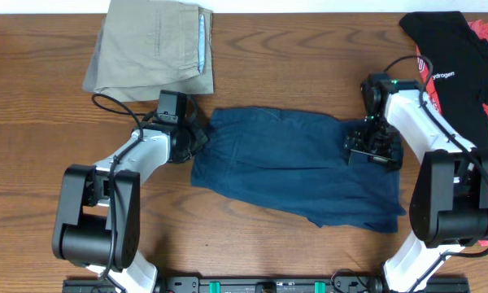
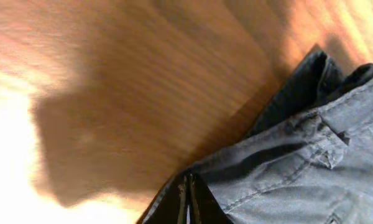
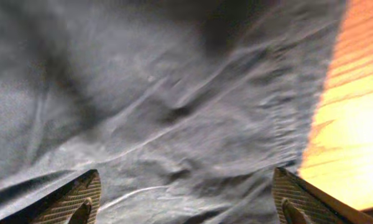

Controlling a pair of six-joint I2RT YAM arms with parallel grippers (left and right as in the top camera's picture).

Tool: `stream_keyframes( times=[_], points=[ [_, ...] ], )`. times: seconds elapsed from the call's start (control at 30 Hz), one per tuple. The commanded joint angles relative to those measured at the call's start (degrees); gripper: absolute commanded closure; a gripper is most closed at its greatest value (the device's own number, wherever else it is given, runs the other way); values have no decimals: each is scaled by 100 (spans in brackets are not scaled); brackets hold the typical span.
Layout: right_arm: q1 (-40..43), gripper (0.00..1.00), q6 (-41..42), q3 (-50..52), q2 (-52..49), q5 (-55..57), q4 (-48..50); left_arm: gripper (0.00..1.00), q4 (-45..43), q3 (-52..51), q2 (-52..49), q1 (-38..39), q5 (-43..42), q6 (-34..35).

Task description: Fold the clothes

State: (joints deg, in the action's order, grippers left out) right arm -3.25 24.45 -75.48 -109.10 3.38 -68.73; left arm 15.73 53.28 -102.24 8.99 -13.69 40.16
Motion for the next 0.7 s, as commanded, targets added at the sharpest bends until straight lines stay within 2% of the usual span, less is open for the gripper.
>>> stream_keyframes(
  times=[0.0, 0.13, 0.2, 0.27, 0.43, 0.47, 0.67],
  points=[
    [284, 3, 35, -81, 251, 138, -26, 94, 295, -166, 313, 11, 562, -92],
    [496, 1, -129, -81, 387, 46, -109, 94, 348, -166, 916, 404, 573, -481],
    [533, 6, -358, -39, 387, -162, -101, 94, 275, -166, 1093, 721, 584, -481],
    [531, 22, -498, 63, 387, -280, -17, 94, 120, -166, 1113, 1064, 584, -476],
    [531, 84, -476, 481, 387, -446, 448, 94, -393, -168, 750, 1762, 584, -474],
    [531, 89, -476, 586, 387, -568, 570, 94, -483, -168, 656, 1829, 584, -474],
    [529, 87, -476, 1259, 387, -1344, 1443, 94, -765, -168, 140, 1899, 581, -474]
  ],
)
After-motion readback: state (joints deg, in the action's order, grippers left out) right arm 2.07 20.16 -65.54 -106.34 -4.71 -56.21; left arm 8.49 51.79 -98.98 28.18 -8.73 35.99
